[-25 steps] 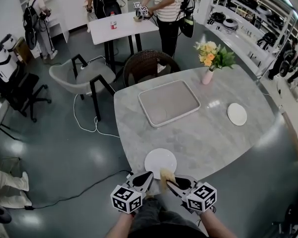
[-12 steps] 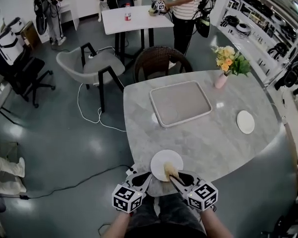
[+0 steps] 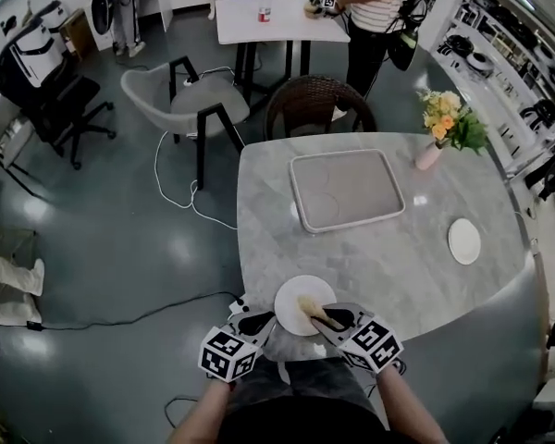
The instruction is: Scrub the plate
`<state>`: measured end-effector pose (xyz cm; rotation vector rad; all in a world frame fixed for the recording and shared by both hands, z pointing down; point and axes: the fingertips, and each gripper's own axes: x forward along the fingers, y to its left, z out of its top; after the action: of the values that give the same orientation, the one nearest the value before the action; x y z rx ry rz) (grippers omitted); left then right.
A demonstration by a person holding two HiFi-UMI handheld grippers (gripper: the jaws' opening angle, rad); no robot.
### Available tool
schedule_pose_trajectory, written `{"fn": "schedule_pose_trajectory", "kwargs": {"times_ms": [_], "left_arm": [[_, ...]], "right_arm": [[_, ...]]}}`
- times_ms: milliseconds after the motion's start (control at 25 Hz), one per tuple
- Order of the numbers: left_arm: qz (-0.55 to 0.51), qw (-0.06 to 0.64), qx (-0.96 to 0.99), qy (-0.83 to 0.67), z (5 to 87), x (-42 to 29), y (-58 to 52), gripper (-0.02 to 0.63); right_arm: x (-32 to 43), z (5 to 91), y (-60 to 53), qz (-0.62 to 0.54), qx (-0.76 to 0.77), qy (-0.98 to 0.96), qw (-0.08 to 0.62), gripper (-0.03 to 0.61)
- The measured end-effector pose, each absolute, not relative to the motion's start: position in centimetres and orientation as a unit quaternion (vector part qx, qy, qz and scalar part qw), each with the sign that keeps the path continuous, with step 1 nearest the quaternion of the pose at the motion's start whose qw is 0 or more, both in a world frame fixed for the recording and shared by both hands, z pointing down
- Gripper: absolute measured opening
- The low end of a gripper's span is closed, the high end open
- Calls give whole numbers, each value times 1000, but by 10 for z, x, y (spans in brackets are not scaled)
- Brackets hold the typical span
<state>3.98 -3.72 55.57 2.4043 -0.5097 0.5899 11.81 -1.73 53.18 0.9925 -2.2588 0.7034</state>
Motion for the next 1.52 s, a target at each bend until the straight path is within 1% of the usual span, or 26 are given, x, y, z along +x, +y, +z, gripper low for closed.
{"fn": "schedule_pose_trajectory", "kwargs": {"times_ms": [80,160,200,280,360,480,520,600,840,960,1320,1520], "left_arm": [[232,305,904,-191,560,42,-36,14],[243,305,901,-189,564,45,-33,15],[249,303,900,-189,565,45,-31,15],[259,299,898,-192,569,45,-32,15],[264,299,895,-198,573,45,-36,15],[269,303,891,-204,577,45,-38,15],[272,300,891,-207,578,45,-40,15],[279,291,890,-215,579,45,-45,15],[297,295,883,-213,584,48,-48,15],[298,303,881,-208,587,49,-46,15],[271,307,884,-227,587,50,-56,15],[270,301,887,-221,587,50,-60,15]], "right_arm": [[114,537,-21,312,347,-844,265,75],[109,539,-24,333,329,-843,264,75],[108,538,-27,322,328,-846,271,75],[106,526,-38,243,341,-860,292,75],[106,519,-47,131,337,-868,340,75],[106,541,-38,-16,262,-846,465,75],[107,550,-33,-54,233,-832,501,75],[109,563,-25,-98,192,-815,538,75],[109,576,-10,-124,120,-808,563,75],[106,583,-5,-118,98,-811,565,75],[100,593,-12,-98,96,-819,557,75],[93,589,-29,-110,106,-814,561,75]]}}
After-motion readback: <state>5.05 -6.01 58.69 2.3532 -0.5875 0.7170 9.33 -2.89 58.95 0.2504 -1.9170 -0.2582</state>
